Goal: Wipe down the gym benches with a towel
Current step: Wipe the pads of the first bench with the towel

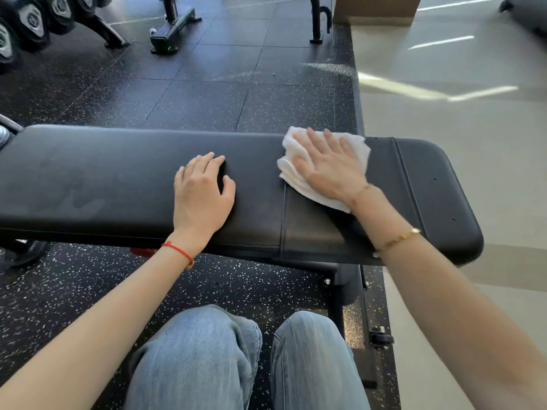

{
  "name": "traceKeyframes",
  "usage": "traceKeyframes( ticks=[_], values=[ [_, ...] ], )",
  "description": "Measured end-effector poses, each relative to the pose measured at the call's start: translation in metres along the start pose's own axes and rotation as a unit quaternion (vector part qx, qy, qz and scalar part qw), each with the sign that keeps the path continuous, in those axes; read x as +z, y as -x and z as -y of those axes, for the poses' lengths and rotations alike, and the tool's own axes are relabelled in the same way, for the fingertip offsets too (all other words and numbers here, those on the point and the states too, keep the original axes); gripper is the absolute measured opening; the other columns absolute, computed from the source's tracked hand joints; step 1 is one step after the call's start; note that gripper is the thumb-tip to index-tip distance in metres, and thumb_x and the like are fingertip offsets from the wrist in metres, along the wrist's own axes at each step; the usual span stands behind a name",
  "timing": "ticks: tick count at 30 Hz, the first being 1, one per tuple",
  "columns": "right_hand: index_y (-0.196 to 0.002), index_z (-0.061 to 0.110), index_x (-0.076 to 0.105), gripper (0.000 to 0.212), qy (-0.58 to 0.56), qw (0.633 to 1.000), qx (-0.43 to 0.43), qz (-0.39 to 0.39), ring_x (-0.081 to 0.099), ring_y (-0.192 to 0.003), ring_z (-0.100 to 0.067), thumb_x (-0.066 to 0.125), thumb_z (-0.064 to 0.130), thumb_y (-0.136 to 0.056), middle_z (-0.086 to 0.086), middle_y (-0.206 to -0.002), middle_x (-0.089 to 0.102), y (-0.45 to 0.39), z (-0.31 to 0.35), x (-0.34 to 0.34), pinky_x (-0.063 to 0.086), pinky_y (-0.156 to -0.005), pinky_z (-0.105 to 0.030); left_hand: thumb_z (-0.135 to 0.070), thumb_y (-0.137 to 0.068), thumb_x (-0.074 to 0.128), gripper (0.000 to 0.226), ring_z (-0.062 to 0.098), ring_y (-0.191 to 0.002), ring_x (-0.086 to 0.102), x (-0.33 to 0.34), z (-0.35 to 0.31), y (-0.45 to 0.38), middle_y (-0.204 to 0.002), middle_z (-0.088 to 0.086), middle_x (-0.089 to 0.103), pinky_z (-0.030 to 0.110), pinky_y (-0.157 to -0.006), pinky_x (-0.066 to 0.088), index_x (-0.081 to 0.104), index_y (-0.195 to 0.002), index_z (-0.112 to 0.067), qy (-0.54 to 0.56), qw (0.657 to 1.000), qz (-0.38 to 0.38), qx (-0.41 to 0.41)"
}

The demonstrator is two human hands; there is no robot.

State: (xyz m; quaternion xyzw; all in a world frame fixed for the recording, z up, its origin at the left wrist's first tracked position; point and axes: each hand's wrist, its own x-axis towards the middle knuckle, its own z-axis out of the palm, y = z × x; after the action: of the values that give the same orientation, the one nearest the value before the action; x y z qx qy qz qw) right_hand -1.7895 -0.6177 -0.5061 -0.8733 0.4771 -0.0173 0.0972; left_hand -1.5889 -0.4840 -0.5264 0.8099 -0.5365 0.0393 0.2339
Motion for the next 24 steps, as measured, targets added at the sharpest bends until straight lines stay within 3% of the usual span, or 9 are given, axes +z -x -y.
traceKeyframes(
  ticks=[3, 8, 11, 17, 20, 24],
  values=[
    [-0.158, 0.031, 0.006, 0.058, -0.007, 1.000, -0.027, 0.006, -0.004, -0.153, -0.021, 0.018, 0.048, -0.104, 0.006, -0.167, 0.001, 0.000, 0.025, 0.006, -0.006, -0.123, -0.043, -0.025, -0.096, 0.049, 0.044, 0.024, -0.140, 0.040, -0.001, 0.000, 0.000, -0.147, 0.008, 0.051, 0.046, -0.120, 0.024, 0.054, -0.138, -0.013, 0.003, 1.000, -0.002, -0.002],
    [-0.157, 0.033, 0.014, 0.059, -0.005, 0.993, -0.109, -0.045, 0.006, -0.152, -0.020, 0.015, 0.050, -0.101, 0.007, -0.165, 0.013, 0.082, 0.022, 0.017, -0.004, -0.122, -0.039, -0.026, -0.098, 0.047, 0.044, 0.023, -0.143, 0.036, 0.000, 0.001, 0.001, -0.149, 0.006, 0.048, 0.044, -0.122, 0.021, 0.052, -0.140, -0.015, 0.005, 1.000, 0.004, -0.003],
    [-0.157, 0.033, 0.016, 0.056, -0.012, 0.995, -0.092, -0.043, 0.008, -0.152, -0.019, 0.021, 0.047, -0.103, 0.007, -0.165, 0.015, 0.075, 0.004, 0.013, -0.004, -0.121, -0.035, -0.026, -0.098, 0.047, 0.044, 0.022, -0.143, 0.036, 0.001, 0.001, 0.001, -0.150, 0.006, 0.047, 0.044, -0.122, 0.021, 0.052, -0.140, -0.015, 0.000, 1.000, 0.004, -0.004],
    [-0.158, 0.028, 0.010, 0.057, -0.018, 1.000, 0.002, 0.004, 0.000, -0.153, -0.020, 0.020, 0.044, -0.104, 0.006, -0.167, 0.005, -0.023, 0.002, -0.004, -0.003, -0.123, -0.042, -0.025, -0.095, 0.049, 0.042, 0.024, -0.138, 0.043, -0.001, -0.001, -0.001, -0.144, 0.007, 0.053, 0.045, -0.119, 0.027, 0.057, -0.135, -0.013, -0.004, 1.000, -0.010, -0.002],
    [-0.158, 0.028, 0.008, 0.058, -0.011, 0.999, -0.041, 0.012, -0.003, -0.153, -0.021, 0.020, 0.046, -0.105, 0.005, -0.167, 0.002, -0.015, 0.019, 0.002, -0.006, -0.122, -0.043, -0.024, -0.095, 0.051, 0.042, 0.023, -0.137, 0.044, -0.002, -0.001, -0.002, -0.143, 0.006, 0.054, 0.045, -0.118, 0.028, 0.058, -0.134, -0.013, -0.002, 1.000, -0.015, -0.003],
    [-0.158, 0.032, 0.012, 0.056, 0.003, 0.994, -0.108, -0.035, 0.003, -0.153, -0.020, 0.024, 0.045, -0.105, 0.008, -0.166, 0.009, 0.044, 0.011, 0.010, -0.004, -0.122, -0.040, -0.024, -0.095, 0.051, 0.042, 0.024, -0.138, 0.043, -0.002, 0.001, -0.001, -0.144, 0.007, 0.053, 0.046, -0.118, 0.027, 0.057, -0.135, -0.013, 0.005, 1.000, -0.012, 0.000]
  ],
)
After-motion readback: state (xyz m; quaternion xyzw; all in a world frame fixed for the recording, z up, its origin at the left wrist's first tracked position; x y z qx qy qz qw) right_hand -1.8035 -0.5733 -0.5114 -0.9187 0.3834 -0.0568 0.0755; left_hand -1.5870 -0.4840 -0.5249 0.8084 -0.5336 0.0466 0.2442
